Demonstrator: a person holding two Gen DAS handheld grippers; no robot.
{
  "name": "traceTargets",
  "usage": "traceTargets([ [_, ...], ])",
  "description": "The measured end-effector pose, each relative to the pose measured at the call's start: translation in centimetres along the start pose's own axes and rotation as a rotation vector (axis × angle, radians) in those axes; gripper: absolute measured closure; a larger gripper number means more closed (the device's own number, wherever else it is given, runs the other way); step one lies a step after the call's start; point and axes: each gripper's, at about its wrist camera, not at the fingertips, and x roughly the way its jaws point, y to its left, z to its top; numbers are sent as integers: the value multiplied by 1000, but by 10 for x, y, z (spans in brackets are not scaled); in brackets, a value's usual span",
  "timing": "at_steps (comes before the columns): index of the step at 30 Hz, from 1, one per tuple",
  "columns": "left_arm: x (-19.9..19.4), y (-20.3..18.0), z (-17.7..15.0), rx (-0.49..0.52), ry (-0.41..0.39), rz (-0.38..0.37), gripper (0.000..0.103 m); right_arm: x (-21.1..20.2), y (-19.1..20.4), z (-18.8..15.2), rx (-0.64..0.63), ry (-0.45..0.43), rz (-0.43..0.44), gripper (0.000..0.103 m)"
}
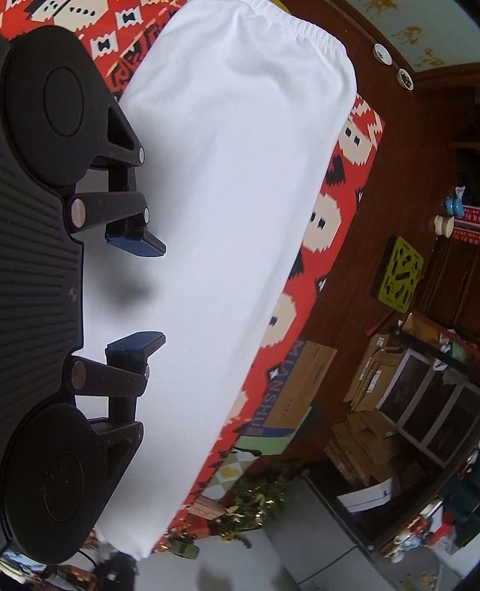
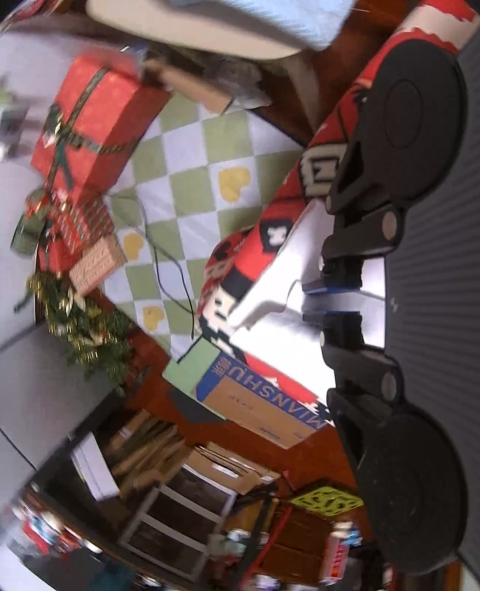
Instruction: Fold clothes
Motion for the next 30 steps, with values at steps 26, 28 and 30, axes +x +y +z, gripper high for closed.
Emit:
traceTargets([
  [26, 9, -58, -38, 112, 54, 41, 59, 8, 22, -24, -424, -89, -27, 82],
  [28, 7, -60, -39, 122, 50, 37, 59, 12, 27, -24, -441, -98, -38, 98],
  [30, 7, -60, -38, 133, 48, 33, 59, 5, 31, -27, -455, -125, -71, 100],
])
